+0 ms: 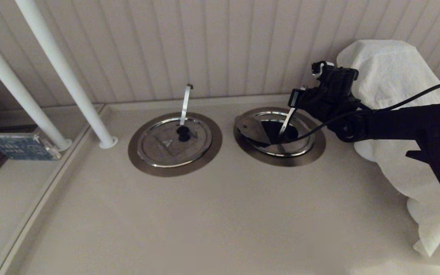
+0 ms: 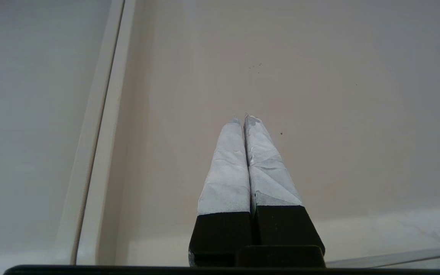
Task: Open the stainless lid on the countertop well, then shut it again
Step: Stir with a spoon
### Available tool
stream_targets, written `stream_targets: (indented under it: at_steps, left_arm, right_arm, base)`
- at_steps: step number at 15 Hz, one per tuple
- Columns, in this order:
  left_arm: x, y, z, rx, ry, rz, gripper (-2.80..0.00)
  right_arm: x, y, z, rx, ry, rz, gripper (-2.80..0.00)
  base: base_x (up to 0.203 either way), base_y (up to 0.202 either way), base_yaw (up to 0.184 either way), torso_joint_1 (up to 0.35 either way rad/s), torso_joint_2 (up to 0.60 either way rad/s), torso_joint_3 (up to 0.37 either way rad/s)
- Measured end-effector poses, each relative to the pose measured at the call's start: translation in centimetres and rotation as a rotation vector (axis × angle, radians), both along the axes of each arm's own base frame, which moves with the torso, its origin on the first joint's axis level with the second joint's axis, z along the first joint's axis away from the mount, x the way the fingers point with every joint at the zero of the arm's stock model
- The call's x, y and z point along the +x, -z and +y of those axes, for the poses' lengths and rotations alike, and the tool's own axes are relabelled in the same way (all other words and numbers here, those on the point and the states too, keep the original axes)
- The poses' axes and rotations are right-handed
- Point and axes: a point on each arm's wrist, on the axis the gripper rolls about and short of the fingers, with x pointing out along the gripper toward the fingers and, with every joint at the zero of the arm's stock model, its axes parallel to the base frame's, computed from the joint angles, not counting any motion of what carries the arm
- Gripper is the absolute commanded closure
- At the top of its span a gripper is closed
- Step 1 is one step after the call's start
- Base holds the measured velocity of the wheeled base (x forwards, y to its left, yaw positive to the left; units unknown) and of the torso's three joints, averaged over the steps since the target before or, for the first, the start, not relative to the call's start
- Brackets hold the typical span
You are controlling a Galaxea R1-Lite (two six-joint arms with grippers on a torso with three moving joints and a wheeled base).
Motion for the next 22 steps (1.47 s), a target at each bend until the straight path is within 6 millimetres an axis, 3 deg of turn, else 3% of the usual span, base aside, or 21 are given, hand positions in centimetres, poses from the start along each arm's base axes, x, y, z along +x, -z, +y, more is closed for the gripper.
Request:
stream_targets:
  at_steps: [9, 15, 16, 22]
  left_arm:
    - [0.0, 0.0, 0.0, 0.0, 0.0, 0.0, 0.0]
    - [0.0, 0.0, 0.0, 0.0, 0.0, 0.0, 0.0]
    - [0.0, 0.0, 0.0, 0.0, 0.0, 0.0, 0.0]
    - [0.0, 0.0, 0.0, 0.0, 0.0, 0.0, 0.0]
  right_arm:
    - [0.9, 0.8, -0.3, -0.007, 0.015, 0.002, 0.0]
    - [2.3, 2.1, -1.6, -0.019, 0.058, 0.027, 0.0]
    - [2.3, 2.4, -1.6, -0.024, 0.067, 0.047, -2.8]
    - [2.6, 3.3, -1.5, -0.025, 0.073, 0.074, -2.8]
  base:
    - [0.0, 0.0, 0.0, 0.0, 0.0, 0.0]
    - [0.0, 0.0, 0.0, 0.0, 0.0, 0.0]
    - [0.0, 0.0, 0.0, 0.0, 0.0, 0.0]
    - [0.0, 0.0, 0.0, 0.0, 0.0, 0.0]
